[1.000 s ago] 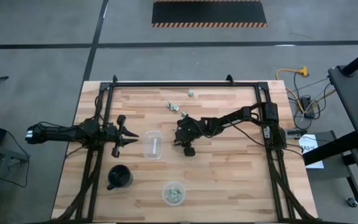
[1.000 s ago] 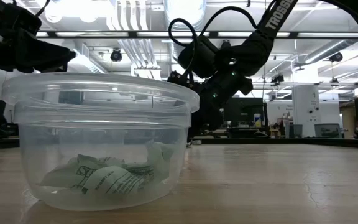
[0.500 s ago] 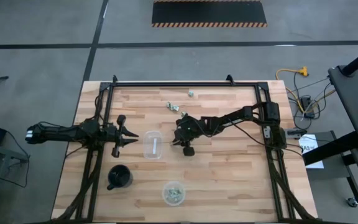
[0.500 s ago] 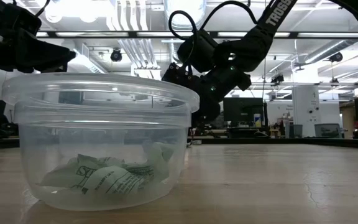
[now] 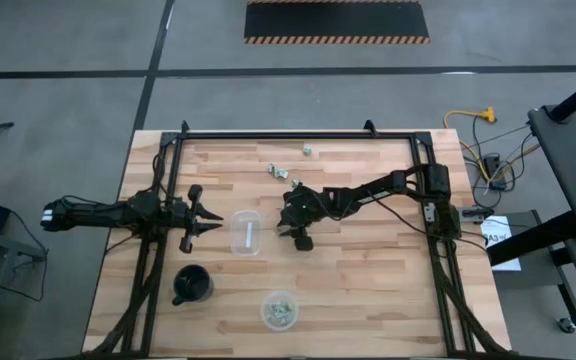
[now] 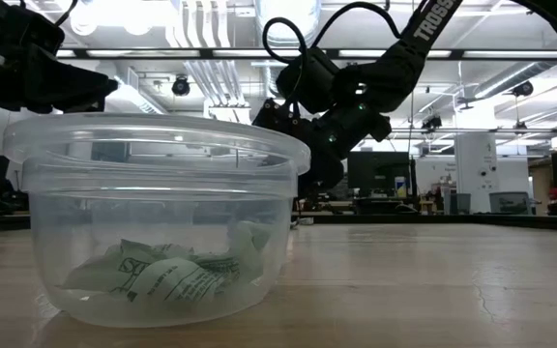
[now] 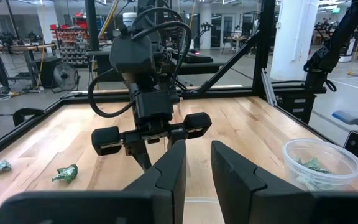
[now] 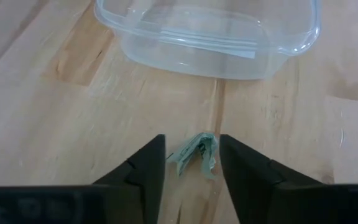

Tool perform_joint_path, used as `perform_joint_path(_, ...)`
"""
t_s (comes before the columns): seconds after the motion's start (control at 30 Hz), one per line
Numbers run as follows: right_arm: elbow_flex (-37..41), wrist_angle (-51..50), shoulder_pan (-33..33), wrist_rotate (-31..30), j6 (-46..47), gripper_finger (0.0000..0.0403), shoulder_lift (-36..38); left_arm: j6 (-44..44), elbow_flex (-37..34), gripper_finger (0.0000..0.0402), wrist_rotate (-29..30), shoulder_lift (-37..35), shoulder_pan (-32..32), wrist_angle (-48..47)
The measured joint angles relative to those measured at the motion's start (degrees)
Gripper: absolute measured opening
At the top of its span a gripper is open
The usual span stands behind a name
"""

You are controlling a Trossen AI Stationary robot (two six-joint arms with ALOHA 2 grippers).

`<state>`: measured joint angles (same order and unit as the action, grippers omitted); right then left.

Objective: Pick and place Stevia / Truvia into bins
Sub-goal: Put the stevia packet into the round transparent container

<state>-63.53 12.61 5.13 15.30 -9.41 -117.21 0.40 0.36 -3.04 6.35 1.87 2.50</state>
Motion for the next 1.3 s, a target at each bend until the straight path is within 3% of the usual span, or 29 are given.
perform_joint_path(0.4, 0.0, 2.3, -0.2, -0.3, 0.9, 0.0194, -0.1, 0.0, 0.0, 0.0057, 0.0, 0.0, 0.0, 0.0)
perform_joint_path(0.87, 0.7, 2.8, -0.3, -0.6, 2.0, 0.0194, -0.2, 0.0, 0.0, 0.0057, 0.0, 0.0, 0.0, 0.0)
perform_joint_path(1.3, -4.2, 1.4, -0.2, -1.8, 3.1, 0.0194, -6.6, 0.0, 0.0, 0.0057, 0.0, 0.3, 0.0, -0.1)
